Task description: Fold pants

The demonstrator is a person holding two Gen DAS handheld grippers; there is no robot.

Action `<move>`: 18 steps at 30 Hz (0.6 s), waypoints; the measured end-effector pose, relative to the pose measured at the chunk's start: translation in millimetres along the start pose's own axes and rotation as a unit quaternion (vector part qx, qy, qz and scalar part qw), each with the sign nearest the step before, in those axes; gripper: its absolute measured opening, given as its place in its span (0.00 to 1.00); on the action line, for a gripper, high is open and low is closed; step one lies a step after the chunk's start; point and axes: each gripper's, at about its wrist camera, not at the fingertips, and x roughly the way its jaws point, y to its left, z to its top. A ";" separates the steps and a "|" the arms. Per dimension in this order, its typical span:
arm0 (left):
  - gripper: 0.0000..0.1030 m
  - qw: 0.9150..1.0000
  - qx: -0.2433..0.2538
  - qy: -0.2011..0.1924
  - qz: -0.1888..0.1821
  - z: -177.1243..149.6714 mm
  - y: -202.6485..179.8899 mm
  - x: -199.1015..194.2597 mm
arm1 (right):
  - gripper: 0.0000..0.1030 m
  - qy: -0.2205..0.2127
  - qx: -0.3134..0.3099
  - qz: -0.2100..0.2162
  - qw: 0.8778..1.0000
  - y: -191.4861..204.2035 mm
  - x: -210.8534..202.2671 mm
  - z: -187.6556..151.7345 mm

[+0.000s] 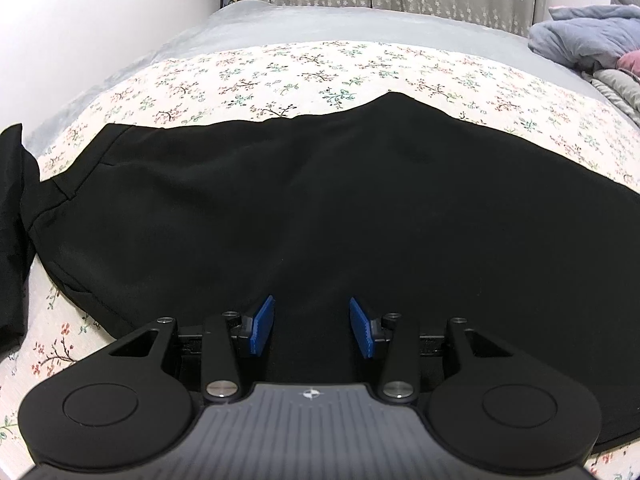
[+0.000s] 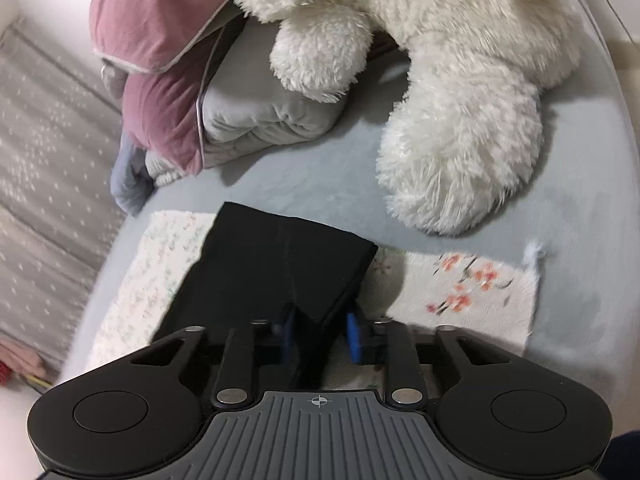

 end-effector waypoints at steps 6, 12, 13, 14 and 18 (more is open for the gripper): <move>0.57 1.000 -0.009 0.005 -0.022 2.2 7.8 -0.9 | 0.07 -0.040 0.007 0.058 0.998 16.2 -15.4 -4.8; 0.57 0.995 -0.075 0.011 -0.067 8.2 24.5 -7.2 | 0.07 -0.155 -0.250 0.079 0.953 102.7 -43.5 -48.9; 0.57 0.994 -0.087 0.010 -0.073 9.2 26.0 -7.5 | 0.07 -0.178 -0.326 0.091 0.924 122.4 -48.6 -68.5; 0.57 0.992 -0.096 0.010 -0.077 9.8 26.3 -7.3 | 0.07 -0.194 -0.423 0.115 0.878 144.4 -53.5 -98.4; 0.57 0.988 -0.113 0.024 -0.102 9.0 24.0 -3.4 | 0.08 -0.129 -0.723 0.193 0.651 174.8 -52.1 -248.7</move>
